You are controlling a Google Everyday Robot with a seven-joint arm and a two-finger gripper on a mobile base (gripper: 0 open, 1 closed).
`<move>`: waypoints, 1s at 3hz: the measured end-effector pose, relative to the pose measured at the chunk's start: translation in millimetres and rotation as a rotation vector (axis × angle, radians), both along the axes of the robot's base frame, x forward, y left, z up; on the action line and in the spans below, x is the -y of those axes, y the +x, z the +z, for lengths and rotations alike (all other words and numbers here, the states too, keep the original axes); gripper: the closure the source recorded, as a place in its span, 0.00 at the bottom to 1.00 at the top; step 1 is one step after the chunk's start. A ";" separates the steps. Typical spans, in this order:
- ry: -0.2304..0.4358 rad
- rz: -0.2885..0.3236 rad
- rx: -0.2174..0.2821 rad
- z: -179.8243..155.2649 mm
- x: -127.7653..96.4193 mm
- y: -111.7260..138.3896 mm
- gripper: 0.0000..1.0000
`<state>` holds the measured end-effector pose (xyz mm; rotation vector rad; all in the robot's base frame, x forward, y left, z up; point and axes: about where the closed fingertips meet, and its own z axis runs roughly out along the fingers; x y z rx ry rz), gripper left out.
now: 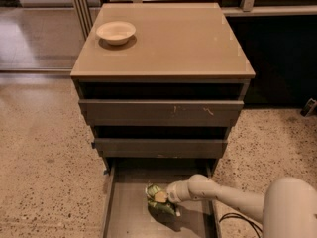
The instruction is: Pick green jalapeno chip bag from bottom drawer and place on counter
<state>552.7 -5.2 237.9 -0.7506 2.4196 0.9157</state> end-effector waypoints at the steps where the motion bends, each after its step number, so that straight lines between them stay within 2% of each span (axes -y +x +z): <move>1: 0.167 0.008 0.048 59.0 13.4 -0.9 1.00; 2: 0.267 0.049 0.099 113.4 24.7 -9.1 1.00; 3: 0.274 0.061 0.104 123.8 22.9 -8.5 1.00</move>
Offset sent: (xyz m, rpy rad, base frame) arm -0.0123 -0.0483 0.1831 0.3716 -0.1737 0.0764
